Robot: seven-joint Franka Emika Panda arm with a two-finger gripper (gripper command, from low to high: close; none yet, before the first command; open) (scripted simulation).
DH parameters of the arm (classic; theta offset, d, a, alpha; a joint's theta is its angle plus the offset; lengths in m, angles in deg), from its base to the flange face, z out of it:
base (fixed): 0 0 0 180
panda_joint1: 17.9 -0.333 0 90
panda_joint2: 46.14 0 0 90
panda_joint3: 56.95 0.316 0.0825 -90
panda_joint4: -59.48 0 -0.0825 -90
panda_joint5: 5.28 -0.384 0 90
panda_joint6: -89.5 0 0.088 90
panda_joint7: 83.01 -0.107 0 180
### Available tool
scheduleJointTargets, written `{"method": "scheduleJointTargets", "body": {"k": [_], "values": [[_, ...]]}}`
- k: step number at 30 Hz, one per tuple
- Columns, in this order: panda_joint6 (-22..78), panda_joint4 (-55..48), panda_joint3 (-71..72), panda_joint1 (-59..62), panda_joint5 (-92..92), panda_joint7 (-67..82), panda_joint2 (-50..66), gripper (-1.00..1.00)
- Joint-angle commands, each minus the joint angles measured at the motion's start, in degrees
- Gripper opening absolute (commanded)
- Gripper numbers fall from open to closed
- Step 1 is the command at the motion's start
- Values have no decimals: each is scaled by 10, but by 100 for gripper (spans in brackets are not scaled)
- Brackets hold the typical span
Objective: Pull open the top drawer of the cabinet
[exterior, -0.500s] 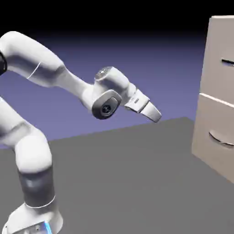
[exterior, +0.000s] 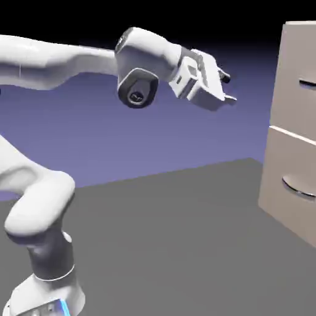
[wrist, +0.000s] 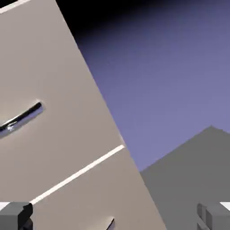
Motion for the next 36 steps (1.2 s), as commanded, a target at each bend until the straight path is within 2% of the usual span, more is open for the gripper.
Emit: {"method": "scheduleJointTargets", "body": {"k": [1, 36], "values": [[4, -13, 13, 21, -24, -5, -7, 0], [160, -470, 459, 748, -866, -179, -265, 0]]}}
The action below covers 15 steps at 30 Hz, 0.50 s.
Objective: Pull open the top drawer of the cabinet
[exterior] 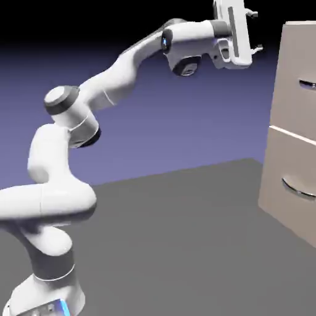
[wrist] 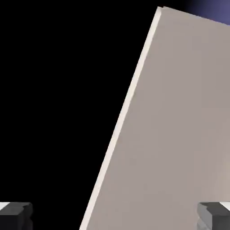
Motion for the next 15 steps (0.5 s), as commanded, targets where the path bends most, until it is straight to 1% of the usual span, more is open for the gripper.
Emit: {"method": "scheduleJointTargets", "body": {"k": [1, 8, 10, 15], "values": [[4, -13, 13, 21, -24, -5, -7, 0], [36, -104, 102, 166, -192, -40, -59, 0], [36, -105, 103, 167, -193, -40, -59, 0], [4, -209, 110, 236, -176, -88, -68, 0]]}}
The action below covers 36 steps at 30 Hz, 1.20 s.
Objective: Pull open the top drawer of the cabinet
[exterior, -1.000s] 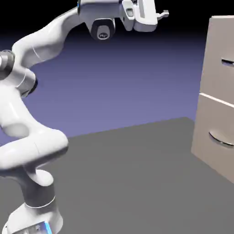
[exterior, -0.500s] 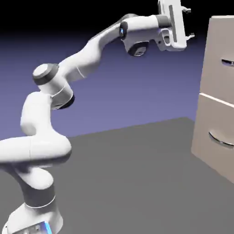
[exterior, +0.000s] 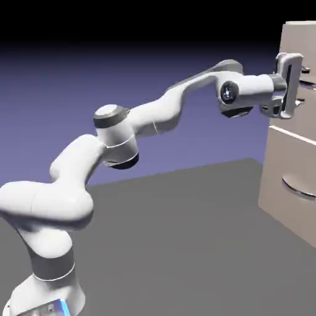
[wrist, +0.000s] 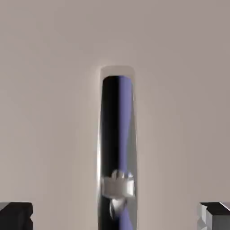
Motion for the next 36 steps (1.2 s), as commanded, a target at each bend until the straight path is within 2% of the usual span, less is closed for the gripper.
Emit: {"method": "scheduleJointTargets", "body": {"k": [1, 4, 5, 30, 34, 36], "values": [[-6, -21, 1, 14, 3, -10, -2, 0], [-22, -71, 5, 48, 12, -33, -6, 0], [-22, -71, 5, 48, 12, -33, -6, -100], [134, 427, -87, -294, -18, 120, -4, -100], [99, 442, -75, -341, -4, 191, 71, -100], [108, 484, -94, -376, 2, 196, 66, -100]]}}
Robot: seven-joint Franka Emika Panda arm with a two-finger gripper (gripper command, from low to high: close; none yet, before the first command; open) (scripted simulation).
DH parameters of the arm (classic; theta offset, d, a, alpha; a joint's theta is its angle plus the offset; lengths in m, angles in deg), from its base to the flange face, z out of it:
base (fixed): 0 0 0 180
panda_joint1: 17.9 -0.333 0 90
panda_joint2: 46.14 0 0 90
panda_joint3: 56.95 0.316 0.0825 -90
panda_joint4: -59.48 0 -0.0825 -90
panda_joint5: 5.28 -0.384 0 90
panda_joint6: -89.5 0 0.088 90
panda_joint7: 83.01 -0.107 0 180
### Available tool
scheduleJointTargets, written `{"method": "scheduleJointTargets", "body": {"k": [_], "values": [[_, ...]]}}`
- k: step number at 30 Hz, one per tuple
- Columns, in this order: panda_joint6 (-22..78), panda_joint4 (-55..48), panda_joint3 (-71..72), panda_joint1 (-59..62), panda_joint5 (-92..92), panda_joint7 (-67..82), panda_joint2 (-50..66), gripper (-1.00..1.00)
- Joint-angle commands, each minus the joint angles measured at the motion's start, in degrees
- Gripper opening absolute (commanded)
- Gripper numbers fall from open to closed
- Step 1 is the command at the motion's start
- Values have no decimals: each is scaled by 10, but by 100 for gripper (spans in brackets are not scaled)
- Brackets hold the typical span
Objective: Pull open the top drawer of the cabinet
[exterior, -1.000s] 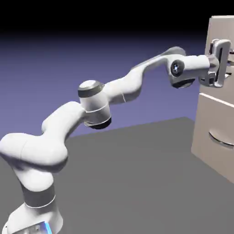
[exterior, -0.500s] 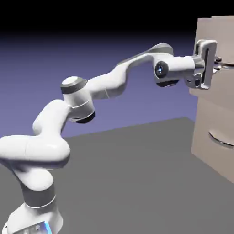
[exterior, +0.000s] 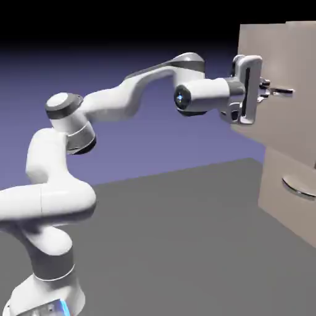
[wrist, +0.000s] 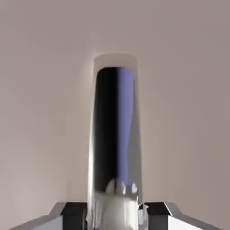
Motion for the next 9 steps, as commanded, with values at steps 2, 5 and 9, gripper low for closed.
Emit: {"method": "scheduleJointTargets", "body": {"k": [2, 5, 9], "values": [[8, 42, -20, -36, 9, 4, -5, -100], [19, 104, -53, -91, 26, 7, -17, -100], [22, 134, -70, -121, 37, 7, -25, 100]]}}
